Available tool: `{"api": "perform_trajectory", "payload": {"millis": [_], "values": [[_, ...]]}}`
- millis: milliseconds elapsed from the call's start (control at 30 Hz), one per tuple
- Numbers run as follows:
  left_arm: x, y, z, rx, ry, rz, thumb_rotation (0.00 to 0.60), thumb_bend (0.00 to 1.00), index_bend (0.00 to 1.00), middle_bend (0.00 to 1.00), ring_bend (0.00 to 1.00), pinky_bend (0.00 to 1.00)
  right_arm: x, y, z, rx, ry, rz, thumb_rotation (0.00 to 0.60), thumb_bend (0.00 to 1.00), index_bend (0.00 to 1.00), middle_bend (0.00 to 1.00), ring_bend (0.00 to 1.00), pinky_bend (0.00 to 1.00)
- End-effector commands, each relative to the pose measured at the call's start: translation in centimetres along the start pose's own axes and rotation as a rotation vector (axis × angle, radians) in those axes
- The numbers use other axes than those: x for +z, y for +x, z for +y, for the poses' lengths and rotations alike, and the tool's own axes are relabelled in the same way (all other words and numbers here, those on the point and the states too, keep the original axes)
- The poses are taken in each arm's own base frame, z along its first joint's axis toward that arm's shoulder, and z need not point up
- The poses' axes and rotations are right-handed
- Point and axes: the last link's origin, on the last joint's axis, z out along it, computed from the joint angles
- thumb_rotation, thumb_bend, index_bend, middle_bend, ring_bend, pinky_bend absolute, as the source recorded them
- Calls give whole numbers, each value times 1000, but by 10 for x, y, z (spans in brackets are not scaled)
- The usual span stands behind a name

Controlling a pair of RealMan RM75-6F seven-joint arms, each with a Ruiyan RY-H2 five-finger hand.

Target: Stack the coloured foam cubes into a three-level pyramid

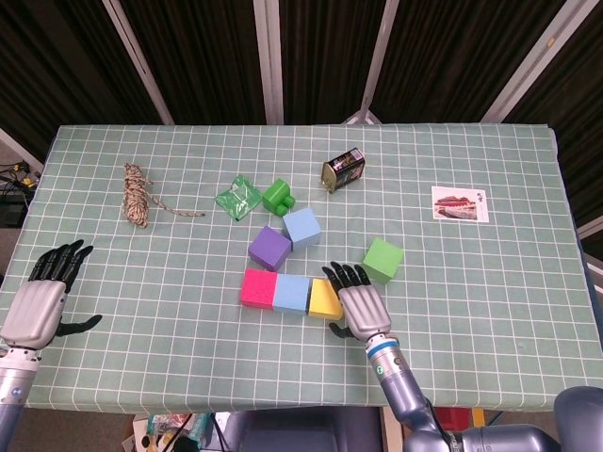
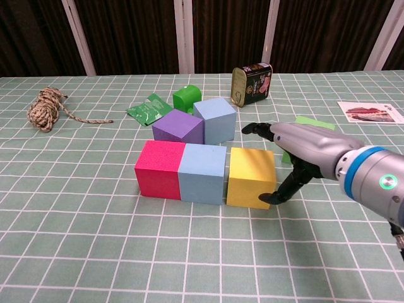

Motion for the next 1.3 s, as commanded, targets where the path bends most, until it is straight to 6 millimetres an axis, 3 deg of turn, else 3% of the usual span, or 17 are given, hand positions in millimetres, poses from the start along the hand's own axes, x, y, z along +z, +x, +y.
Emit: {"api": "perform_trajectory", "payload": {"millis": [33, 467, 800, 1300], "values": [[0, 0, 0, 0, -1, 2, 600, 129, 0, 4, 0, 0, -5, 6, 4, 4, -6, 6, 600, 264, 0, 0, 5, 0], [-1, 0, 2, -1, -12, 4, 600, 129, 0, 5, 0, 0, -20, 45, 17, 32, -18, 61, 600, 265, 0, 0, 4, 0], [-1, 0, 2, -1, -10, 7, 600, 129, 0, 5, 0, 0, 14, 81, 44, 91, -140, 121, 600, 264, 0, 0, 4, 0], [-1, 0, 1, 0, -8, 5, 600, 129, 0, 5, 0, 0, 44, 67, 54, 122, -230, 38, 600, 264, 0, 0, 0, 0]]}}
